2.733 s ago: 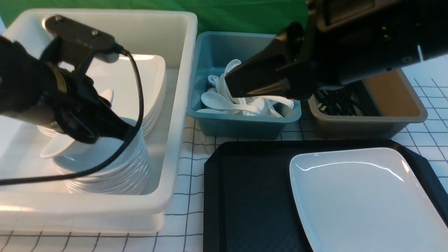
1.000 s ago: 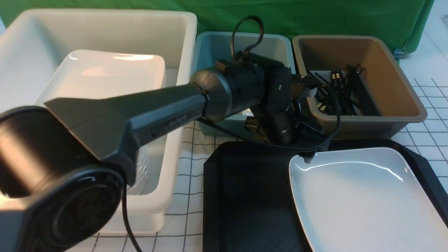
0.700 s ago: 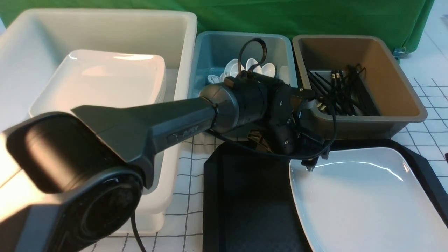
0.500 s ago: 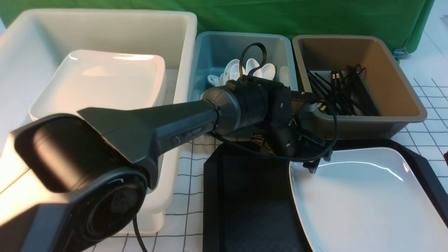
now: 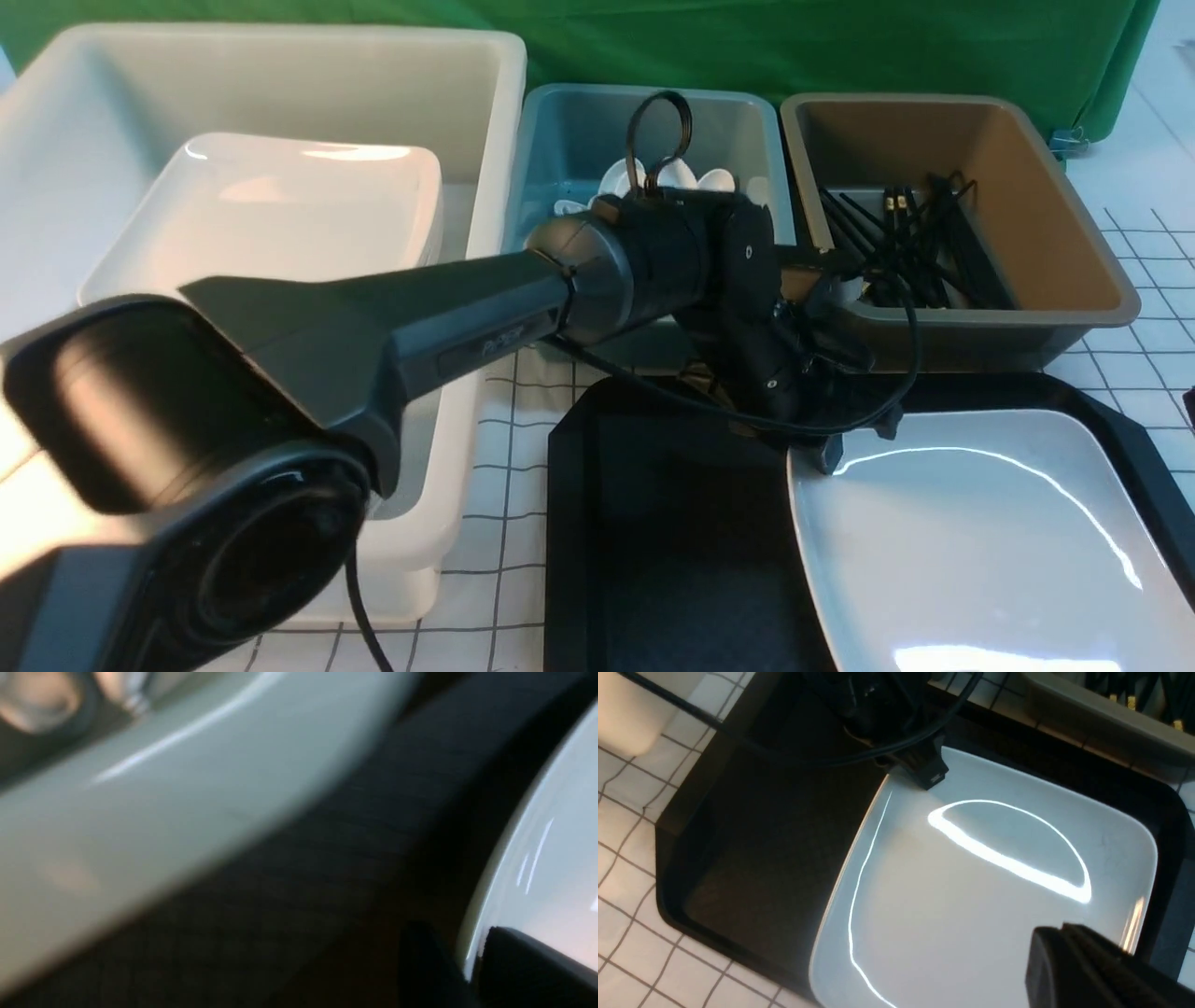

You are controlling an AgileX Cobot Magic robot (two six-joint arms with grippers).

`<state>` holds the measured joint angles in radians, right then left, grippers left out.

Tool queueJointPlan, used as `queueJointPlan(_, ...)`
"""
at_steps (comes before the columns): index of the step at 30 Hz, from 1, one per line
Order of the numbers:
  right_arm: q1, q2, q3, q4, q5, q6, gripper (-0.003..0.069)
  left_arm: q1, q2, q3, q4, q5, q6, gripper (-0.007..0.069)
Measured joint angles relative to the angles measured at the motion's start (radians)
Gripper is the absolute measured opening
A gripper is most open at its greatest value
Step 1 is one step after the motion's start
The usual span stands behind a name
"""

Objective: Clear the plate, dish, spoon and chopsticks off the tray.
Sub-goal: Use the left arm to grab a plate from the dinner plate, then use the left arm to put the plate into the large storage box on the left

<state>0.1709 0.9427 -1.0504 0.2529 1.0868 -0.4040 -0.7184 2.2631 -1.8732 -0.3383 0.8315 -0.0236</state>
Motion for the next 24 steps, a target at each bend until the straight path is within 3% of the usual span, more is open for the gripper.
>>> queueJointPlan(7,0.000,-0.013,-0.161,0.054,0.072,0.009,0.0008,-0.002,-0.192,0.000,0.026,0.092,0.058,0.0030)
queueJointPlan(19,0.000,-0.026,-0.263,0.093,0.121,0.010,0.0008,0.006,-0.407,0.003,0.130,0.119,0.094,0.0022)
queueJointPlan(24,0.000,-0.026,-0.263,0.178,0.120,0.001,0.0008,0.103,-0.490,0.004,0.082,0.108,0.092,0.0022)
